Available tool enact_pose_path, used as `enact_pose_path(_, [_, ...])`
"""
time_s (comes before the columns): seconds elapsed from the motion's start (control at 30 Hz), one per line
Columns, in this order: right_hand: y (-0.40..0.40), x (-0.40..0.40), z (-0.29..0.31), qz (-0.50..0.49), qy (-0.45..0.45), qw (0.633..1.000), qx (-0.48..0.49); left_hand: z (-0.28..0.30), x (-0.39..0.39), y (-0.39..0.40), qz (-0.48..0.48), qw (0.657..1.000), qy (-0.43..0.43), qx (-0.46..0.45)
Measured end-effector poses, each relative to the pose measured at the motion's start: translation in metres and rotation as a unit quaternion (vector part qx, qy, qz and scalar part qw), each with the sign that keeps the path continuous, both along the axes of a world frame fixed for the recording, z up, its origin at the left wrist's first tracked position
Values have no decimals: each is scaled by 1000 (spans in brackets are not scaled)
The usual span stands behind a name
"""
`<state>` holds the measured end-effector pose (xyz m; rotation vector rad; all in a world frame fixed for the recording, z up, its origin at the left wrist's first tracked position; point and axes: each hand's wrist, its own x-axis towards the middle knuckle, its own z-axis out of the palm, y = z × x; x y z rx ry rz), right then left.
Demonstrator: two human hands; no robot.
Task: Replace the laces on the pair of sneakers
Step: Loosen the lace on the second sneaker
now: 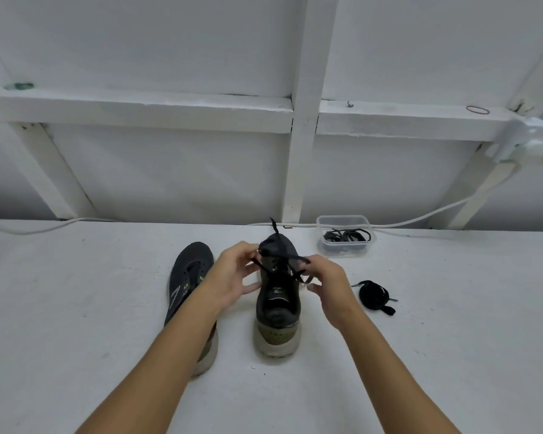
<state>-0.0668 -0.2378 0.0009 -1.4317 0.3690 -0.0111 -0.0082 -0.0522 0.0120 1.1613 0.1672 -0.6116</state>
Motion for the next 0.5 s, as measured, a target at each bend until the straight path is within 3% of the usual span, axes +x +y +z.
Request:
enact_pose_path(0.1, [-20,1,10,4,-7,984,180,7,7,12,-2,998,-34,-49])
enact_pose_path(0.37, [-65,0,24,-38,-90,941,323,31,37,52,129,970,-60,-196])
enact_pose_path(0.5, [-86,-1,24,-66,-111,928,350,34,45,69,162,972,-61,-162])
